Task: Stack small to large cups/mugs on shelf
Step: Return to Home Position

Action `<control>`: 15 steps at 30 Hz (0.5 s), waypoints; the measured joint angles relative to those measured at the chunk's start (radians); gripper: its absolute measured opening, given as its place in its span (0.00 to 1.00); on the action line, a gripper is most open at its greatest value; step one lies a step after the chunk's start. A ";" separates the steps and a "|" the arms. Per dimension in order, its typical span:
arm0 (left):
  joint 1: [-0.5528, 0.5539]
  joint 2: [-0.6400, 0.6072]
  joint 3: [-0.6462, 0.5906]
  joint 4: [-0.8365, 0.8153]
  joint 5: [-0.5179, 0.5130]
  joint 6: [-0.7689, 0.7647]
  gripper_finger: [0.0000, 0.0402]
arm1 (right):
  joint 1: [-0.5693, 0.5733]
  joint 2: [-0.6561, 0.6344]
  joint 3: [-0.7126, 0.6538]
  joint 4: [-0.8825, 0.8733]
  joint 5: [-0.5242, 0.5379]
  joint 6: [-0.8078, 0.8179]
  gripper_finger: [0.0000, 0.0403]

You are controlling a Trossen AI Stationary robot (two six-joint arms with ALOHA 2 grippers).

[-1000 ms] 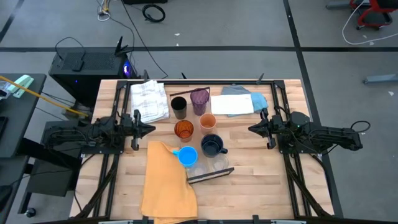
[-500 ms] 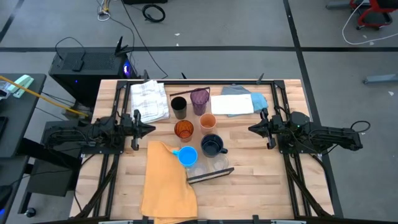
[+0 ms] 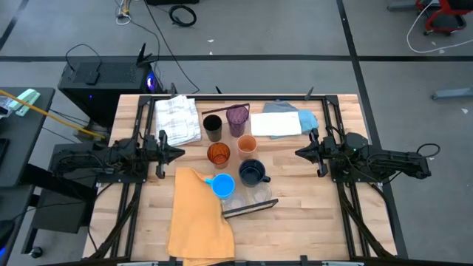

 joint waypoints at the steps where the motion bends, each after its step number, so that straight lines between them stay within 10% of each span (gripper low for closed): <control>1: 0.000 0.000 0.000 0.000 0.000 0.000 0.09 | 0.000 0.000 0.000 0.000 0.000 0.000 0.06; 15: 0.000 0.000 0.000 0.000 0.000 0.000 0.07 | 0.000 0.000 0.000 0.000 0.000 0.000 0.06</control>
